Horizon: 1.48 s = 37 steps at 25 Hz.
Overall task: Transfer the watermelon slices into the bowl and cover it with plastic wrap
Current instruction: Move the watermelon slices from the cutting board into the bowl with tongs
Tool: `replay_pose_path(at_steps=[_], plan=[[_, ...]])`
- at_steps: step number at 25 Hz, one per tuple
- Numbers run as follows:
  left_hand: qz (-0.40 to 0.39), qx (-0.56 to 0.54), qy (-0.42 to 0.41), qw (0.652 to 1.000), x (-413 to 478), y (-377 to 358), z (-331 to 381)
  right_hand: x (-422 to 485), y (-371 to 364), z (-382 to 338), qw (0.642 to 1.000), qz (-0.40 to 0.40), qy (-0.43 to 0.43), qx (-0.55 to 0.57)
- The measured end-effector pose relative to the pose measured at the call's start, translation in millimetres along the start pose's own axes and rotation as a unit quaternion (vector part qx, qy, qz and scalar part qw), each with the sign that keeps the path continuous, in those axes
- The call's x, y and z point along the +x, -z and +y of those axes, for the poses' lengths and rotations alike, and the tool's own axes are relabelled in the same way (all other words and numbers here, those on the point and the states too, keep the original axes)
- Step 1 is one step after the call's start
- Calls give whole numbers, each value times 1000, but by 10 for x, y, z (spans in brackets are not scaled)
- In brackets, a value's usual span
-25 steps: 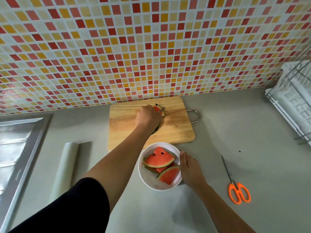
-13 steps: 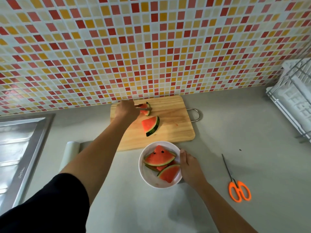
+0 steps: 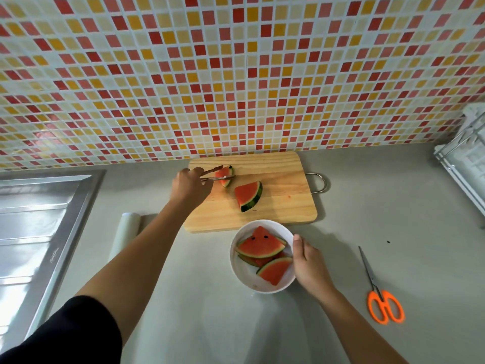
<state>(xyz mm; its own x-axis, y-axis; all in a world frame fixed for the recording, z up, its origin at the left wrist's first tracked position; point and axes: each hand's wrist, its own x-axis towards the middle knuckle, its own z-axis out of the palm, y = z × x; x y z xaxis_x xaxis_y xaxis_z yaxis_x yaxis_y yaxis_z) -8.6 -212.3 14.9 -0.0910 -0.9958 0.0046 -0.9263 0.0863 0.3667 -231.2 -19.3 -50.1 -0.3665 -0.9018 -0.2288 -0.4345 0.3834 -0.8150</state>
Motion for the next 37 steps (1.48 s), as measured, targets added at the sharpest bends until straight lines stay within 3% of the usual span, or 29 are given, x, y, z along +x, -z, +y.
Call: replay_pose_path(at_steps=[6,11,15,18,22,28,32,34,37], plan=[[-6,86,-24,996,-46,-69,174,13,-10,8,1000,-7,-9,3],[-39,89,-2,995,132,29,187,19,-26,13,999,-6,-17,27],[-61,-45,39,996,225,74,15,14,-20,12,1000,-7,-18,25],[-85,-177,126,972,194,114,-108,13,-15,3,1000,-6,-18,13],[-119,-293,142,938,53,183,-226,3,-8,4,1000,6,-11,-7],[-146,-346,52,925,-574,465,-118,-12,-9,-15,1000,16,-12,-24],[-164,-388,41,906,-1189,405,-165,8,-19,3,1000,7,-16,-22],[-152,-329,10,932,-1433,317,-186,9,-19,7,1000,7,-17,-21],[-57,-141,-119,981,-1716,168,-148,0,-15,-2,999,13,-12,-28]])
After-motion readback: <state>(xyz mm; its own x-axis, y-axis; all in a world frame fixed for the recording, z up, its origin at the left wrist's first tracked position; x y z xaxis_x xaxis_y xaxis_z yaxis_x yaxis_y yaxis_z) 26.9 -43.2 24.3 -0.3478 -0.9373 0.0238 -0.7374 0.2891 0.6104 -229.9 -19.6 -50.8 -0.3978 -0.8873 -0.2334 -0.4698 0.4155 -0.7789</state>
